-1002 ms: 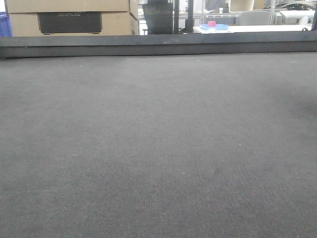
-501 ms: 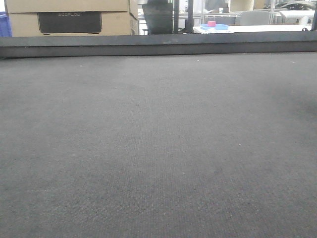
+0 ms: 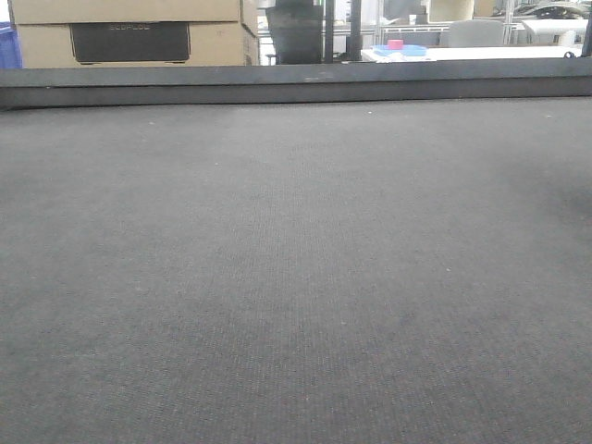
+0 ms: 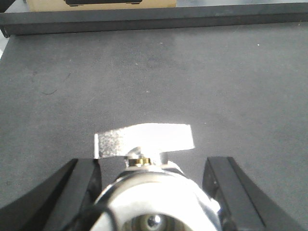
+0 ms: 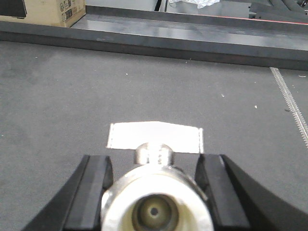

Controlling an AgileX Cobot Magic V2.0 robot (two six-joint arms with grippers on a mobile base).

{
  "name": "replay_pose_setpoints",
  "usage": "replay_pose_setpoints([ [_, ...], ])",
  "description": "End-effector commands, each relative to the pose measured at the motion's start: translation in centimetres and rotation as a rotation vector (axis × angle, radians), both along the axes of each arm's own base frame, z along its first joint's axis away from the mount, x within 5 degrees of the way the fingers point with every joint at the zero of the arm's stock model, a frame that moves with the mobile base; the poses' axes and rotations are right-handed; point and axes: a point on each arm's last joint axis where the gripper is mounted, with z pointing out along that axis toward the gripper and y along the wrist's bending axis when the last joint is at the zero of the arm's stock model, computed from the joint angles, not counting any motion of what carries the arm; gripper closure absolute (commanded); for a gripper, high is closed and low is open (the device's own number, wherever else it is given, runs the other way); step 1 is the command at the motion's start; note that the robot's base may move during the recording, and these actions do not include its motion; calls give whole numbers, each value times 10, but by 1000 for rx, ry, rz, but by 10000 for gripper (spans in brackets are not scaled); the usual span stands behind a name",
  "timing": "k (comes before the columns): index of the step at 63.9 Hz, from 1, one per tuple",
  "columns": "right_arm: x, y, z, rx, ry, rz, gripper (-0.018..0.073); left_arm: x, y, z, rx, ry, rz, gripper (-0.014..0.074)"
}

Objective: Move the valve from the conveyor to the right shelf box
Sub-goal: 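Drive the base away from the conveyor holding both valves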

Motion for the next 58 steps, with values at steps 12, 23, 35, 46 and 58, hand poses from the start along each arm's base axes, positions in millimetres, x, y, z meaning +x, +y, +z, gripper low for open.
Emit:
replay_pose_setpoints([
  [12, -3, 0, 10, 2, -76, -5, 712, -3, -2, 12, -15, -94, -7, 708],
  [23, -3, 0, 10, 2, -76, -5, 712, -3, -2, 12, -15, -94, -7, 708],
  [35, -3, 0, 10, 2, -76, -5, 712, -3, -2, 12, -15, -94, -7, 708],
  [46, -2, 0, 10, 2, -73, -5, 712, -3, -2, 12, -15, -94, -7, 708],
  [58, -1, 0, 9, 2, -72, -5, 712, -3, -2, 12, -15, -94, -7, 708],
])
